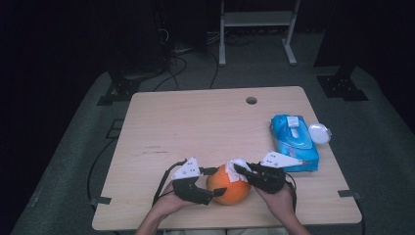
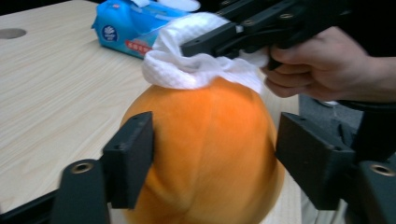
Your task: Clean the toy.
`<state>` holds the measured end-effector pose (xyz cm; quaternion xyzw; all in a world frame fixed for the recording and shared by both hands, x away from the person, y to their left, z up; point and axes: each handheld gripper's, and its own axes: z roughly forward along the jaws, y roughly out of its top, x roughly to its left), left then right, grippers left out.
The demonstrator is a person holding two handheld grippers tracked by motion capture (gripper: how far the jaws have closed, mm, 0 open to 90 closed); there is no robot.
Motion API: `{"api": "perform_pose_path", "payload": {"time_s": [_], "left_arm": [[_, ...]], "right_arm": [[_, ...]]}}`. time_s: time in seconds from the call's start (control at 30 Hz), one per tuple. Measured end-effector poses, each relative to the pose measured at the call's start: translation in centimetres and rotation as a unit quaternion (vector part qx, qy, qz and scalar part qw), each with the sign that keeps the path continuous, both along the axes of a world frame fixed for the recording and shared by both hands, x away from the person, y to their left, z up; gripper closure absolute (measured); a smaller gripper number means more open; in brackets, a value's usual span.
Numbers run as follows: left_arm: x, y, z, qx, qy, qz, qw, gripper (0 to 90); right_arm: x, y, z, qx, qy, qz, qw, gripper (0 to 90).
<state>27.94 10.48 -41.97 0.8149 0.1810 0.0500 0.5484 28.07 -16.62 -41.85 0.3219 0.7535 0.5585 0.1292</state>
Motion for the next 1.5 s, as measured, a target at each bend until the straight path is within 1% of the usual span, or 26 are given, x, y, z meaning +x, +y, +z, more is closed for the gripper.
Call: {"api": "perform_pose_path", "payload": {"time_s": [0.07,0.1,0.13,0.17,0.2,0.27,0.3,0.37,0.43,0.47,0.6,0.7,0.8,0.87,0.93,1.0,1.07,1.1,1.13,1.2,1.27,1.3,1.37,1.4,1.43,1.5], "left_arm": [[0.3,-0.1,-0.3,0.017,-0.004,0.022,0.9996,16.3],[0.5,-0.1,-0.6,0.019,0.000,0.028,0.9994,11.4],[0.7,0.0,-0.9,0.015,0.014,0.028,0.9994,10.0],[0.8,-0.1,-1.2,0.015,0.022,0.023,0.9994,10.7],[0.6,-0.2,-1.3,0.019,0.022,0.014,0.9995,15.2],[0.1,-0.4,-1.0,0.028,-0.008,0.013,0.9995,27.3],[0.0,-0.5,-0.6,0.030,-0.017,0.016,0.9993,32.4],[-0.3,-0.6,0.1,0.024,-0.027,0.019,0.9992,37.0],[-0.4,-0.4,0.5,0.023,-0.033,0.023,0.9989,38.9],[-0.4,-0.2,0.6,0.017,-0.029,0.023,0.9991,39.7],[-0.4,-0.1,0.7,0.016,-0.025,0.027,0.9992,40.6],[-0.4,-0.1,1.0,0.017,-0.026,0.028,0.9991,40.6],[-0.4,0.3,1.4,0.011,-0.025,0.034,0.9991,40.6],[-0.4,0.4,1.6,0.012,-0.027,0.036,0.9989,40.6],[-0.4,0.4,1.5,0.013,-0.030,0.039,0.9987,40.3],[-0.3,0.2,1.2,0.010,-0.027,0.040,0.9988,36.3],[0.2,0.4,0.7,-0.004,-0.015,0.039,0.9991,26.0],[0.5,0.5,0.4,-0.012,-0.004,0.041,0.9991,22.3],[0.7,0.7,0.2,-0.011,0.011,0.039,0.9991,16.6],[1.0,1.1,-0.2,-0.018,0.029,0.029,0.9990,11.3],[0.9,1.2,-0.3,-0.015,0.030,0.025,0.9991,13.7],[0.8,1.2,-0.3,-0.012,0.022,0.027,0.9993,18.4],[0.5,1.0,-0.2,-0.009,0.009,0.034,0.9993,28.7],[0.4,0.9,0.0,-0.007,0.000,0.042,0.9991,31.9],[0.3,0.7,0.3,-0.009,-0.002,0.048,0.9988,35.0],[0.1,0.5,0.9,-0.010,-0.014,0.054,0.9984,36.8]], "right_arm": [[0.0,-0.1,0.1,-0.007,-0.004,-0.002,1.0000,76.9],[0.0,0.0,0.2,-0.007,-0.005,-0.001,1.0000,76.9],[0.0,0.0,0.2,-0.005,-0.004,0.001,1.0000,76.9],[-0.1,0.1,0.2,-0.003,-0.003,0.002,1.0000,76.9],[-0.2,0.3,0.3,0.000,-0.002,0.005,1.0000,76.9],[-0.5,0.7,0.7,0.009,-0.004,0.016,0.9998,76.9],[-0.8,1.0,0.9,0.014,-0.006,0.024,0.9996,76.8],[-1.4,1.5,1.4,0.020,-0.015,0.039,0.9989,76.7],[-1.4,1.6,1.6,0.016,-0.021,0.040,0.9989,76.8],[-1.2,1.4,1.4,0.019,-0.017,0.037,0.9990,76.8],[-0.2,0.5,0.4,0.020,0.001,0.017,0.9997,76.8],[-0.4,0.3,0.8,0.021,-0.001,0.010,0.9997,76.8],[-1.1,1.0,1.6,0.033,-0.013,0.034,0.9988,76.8],[-1.4,1.4,1.7,0.026,-0.020,0.038,0.9988,76.8],[-1.0,1.2,1.3,0.021,-0.012,0.034,0.9991,76.7],[-0.4,0.9,0.3,0.023,0.005,0.024,0.9994,76.7],[0.0,0.7,-0.7,0.032,0.025,0.021,0.9989,76.7],[0.2,0.7,-0.9,0.031,0.026,0.019,0.9990,76.7],[0.2,0.7,-0.9,0.032,0.027,0.017,0.9990,76.7],[0.2,0.7,-0.7,0.018,0.019,0.013,0.9996,76.7],[0.1,0.7,-0.8,0.020,0.023,0.013,0.9994,76.7],[0.1,0.8,-0.7,0.023,0.026,0.012,0.9993,76.7],[-0.2,0.9,-0.3,0.024,0.015,0.011,0.9995,76.7],[-0.4,0.9,0.1,0.030,0.012,0.013,0.9994,76.7],[-0.6,1.0,0.5,0.038,0.007,0.020,0.9990,76.7],[-1.0,1.3,1.1,0.042,-0.006,0.026,0.9987,76.7]]}}
